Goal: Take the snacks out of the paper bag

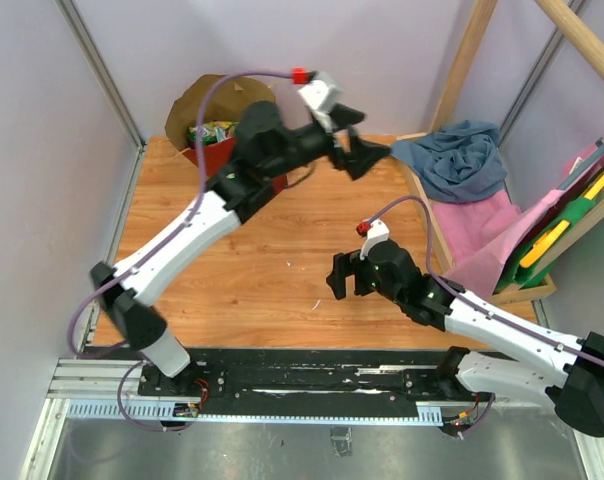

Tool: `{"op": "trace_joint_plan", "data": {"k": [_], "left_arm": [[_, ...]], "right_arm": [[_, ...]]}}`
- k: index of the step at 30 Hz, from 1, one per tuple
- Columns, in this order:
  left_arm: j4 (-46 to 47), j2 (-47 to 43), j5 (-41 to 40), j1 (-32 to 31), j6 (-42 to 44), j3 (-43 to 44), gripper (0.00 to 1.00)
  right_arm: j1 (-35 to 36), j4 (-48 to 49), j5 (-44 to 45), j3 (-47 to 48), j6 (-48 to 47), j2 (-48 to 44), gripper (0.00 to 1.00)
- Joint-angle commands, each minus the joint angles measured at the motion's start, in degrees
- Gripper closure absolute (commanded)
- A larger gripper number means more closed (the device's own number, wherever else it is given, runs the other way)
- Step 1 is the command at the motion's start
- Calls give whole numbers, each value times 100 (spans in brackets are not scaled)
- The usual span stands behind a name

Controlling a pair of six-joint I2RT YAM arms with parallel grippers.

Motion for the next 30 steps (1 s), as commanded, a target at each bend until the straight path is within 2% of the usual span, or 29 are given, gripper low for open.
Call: {"op": "trace_joint_plan", "data": {"k": [1,5,8,13,15,19,25,27,30], "left_arm": [[-1225,1130,-1619,-1214,834,2065,0],[-2028,2426,-2363,-2131,1257,4129,0],[-1948,2975,-2412,-2476,1209,4839,0],[-1019,3084,-2420,-2967,1150,4316,0],[-943,3316,-2598,-3190,1362,4415,0],[-797,3643,-2431,-3384,1457,4577,0],[-217,3189,-2145,-3414,1495,3827,0],[-186,2954,-2412,-3411,1631,3624,0],[-241,2355,-3074,-3316,1873,3303,0]], "right_arm": [[195,-21,427,-181,147,55,1],[242,60,437,-372,261,90,1],[272,129,471,-528,288,93,1],[272,179,446,-725,296,88,2],[272,202,439,-790,284,80,1],[273,214,413,-869,245,54,1],[305,148,592,-1044,243,-277,1],[571,40,960,-1049,182,-557,1],[1540,-50,2302,-1007,-294,-1211,1]]}}
